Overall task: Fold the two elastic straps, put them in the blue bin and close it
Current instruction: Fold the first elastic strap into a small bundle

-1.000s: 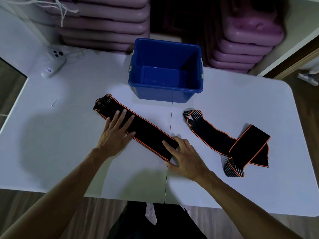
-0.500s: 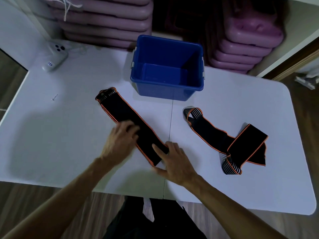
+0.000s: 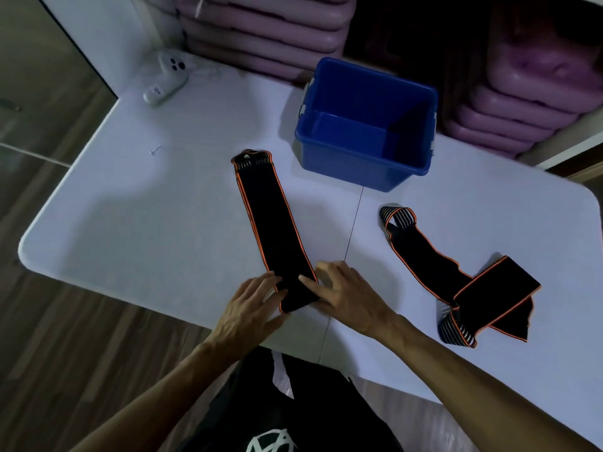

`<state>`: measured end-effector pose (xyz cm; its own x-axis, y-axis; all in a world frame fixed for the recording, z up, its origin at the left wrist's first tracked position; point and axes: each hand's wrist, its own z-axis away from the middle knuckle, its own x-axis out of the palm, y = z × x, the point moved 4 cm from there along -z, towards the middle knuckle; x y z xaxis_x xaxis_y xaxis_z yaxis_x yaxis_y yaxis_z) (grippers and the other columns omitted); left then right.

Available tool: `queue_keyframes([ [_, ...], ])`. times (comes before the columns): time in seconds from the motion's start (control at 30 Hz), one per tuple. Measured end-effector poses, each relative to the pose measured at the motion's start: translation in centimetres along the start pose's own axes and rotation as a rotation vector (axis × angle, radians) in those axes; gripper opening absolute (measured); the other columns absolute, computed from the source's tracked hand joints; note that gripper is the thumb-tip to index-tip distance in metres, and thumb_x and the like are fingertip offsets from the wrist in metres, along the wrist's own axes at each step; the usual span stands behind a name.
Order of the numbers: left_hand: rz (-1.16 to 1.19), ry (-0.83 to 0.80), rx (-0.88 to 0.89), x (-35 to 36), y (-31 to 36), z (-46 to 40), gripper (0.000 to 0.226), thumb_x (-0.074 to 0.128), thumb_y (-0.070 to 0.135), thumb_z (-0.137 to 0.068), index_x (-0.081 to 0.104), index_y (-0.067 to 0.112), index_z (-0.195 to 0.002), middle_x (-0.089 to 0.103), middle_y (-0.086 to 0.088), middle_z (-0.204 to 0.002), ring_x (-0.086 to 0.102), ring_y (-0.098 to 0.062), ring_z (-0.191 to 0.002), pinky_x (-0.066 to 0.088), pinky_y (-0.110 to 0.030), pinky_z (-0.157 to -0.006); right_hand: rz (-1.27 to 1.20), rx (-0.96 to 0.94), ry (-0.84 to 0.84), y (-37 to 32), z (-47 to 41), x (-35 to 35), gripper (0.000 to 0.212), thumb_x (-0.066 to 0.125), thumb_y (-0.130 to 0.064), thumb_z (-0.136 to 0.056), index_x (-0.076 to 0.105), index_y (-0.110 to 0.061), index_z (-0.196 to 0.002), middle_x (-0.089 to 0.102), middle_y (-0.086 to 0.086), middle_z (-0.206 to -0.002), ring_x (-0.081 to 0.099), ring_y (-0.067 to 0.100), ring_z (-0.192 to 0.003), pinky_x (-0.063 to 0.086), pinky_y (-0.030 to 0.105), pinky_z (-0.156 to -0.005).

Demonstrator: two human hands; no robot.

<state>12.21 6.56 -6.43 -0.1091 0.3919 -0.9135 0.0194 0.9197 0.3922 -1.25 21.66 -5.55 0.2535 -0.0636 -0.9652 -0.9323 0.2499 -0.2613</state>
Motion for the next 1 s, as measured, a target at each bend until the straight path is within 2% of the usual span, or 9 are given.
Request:
queue_keyframes([
  [0.1,-0.004,0.047,-0.046,0.0,0.8,0.3,0.034,0.061,0.035,-0.090,0.065,0.007,-0.110,0.060,-0.015,-0.125,0.054,-0.029,-0.121,0.050,-0.042,-0.092,0.005,-0.067,-0.022,0.2,0.0,0.2,0.051,0.055,-0.041,-0.095,0.049,-0.016,-0.139,0.041,0.010,-0.135,0.046,0.030,-0.113,0.051,0.043,-0.079],
  [0.23,-0.027,0.090,-0.083,-0.6,1.7,-0.2,0.035,0.053,0.038,-0.094,0.065,0.008,-0.107,0.061,-0.013,-0.123,0.056,-0.027,-0.118,0.049,-0.039,-0.093,-0.009,-0.103,-0.036,1.0,-0.2,0.3,0.045,0.040,-0.041,-0.102,0.049,-0.017,-0.139,0.051,0.008,-0.133,0.048,0.029,-0.110,0.049,0.041,-0.075],
  [0.33,-0.050,0.081,-0.119,-0.3,1.8,-0.5,0.036,0.052,0.039,-0.094,0.065,0.008,-0.104,0.062,-0.012,-0.120,0.057,-0.027,-0.117,0.050,-0.040,-0.091,0.000,-0.144,-0.003,1.1,-0.2,0.4,0.042,0.046,-0.041,-0.100,0.055,-0.018,-0.134,0.058,0.008,-0.129,0.053,0.027,-0.109,0.048,0.037,-0.073],
  [0.47,-0.067,0.081,-0.156,0.1,2.0,-0.3,0.035,0.056,0.038,-0.091,0.063,0.009,-0.110,0.060,-0.011,-0.125,0.053,-0.026,-0.121,0.048,-0.039,-0.094,-0.006,-0.154,0.055,1.0,0.2,0.9,0.039,0.048,-0.043,-0.100,0.061,-0.018,-0.126,0.063,0.006,-0.126,0.058,0.024,-0.104,0.050,0.035,-0.071],
  [0.6,-0.081,0.131,-0.112,0.7,2.6,0.1,0.028,0.058,0.035,-0.090,0.064,0.014,-0.107,0.061,-0.009,-0.121,0.052,-0.025,-0.122,0.048,-0.038,-0.093,-0.028,-0.176,0.073,1.1,0.1,1.1,0.036,0.049,-0.042,-0.100,0.063,-0.017,-0.121,0.063,0.006,-0.125,0.058,0.023,-0.102,0.049,0.034,-0.071],
  [0.73,-0.113,0.108,-0.101,1.3,2.3,0.4,0.033,0.062,0.037,-0.086,0.064,0.014,-0.110,0.063,-0.008,-0.120,0.054,-0.024,-0.122,0.050,-0.040,-0.091,-0.005,-0.214,0.098,1.2,-0.1,1.0,0.035,0.050,-0.041,-0.099,0.064,-0.016,-0.120,0.064,0.008,-0.123,0.060,0.024,-0.095,0.049,0.034,-0.069],
  [1.0,-0.098,0.117,-0.130,1.1,2.4,-0.2,0.030,0.051,0.028,-0.091,0.067,0.008,-0.107,0.067,-0.009,-0.118,0.058,-0.025,-0.119,0.052,-0.038,-0.089,-0.053,-0.234,0.138,1.1,-0.6,0.5,0.026,0.051,-0.033,-0.100,0.067,-0.016,-0.112,0.067,0.013,-0.114,0.062,0.026,-0.087,0.053,0.036,-0.068],
])
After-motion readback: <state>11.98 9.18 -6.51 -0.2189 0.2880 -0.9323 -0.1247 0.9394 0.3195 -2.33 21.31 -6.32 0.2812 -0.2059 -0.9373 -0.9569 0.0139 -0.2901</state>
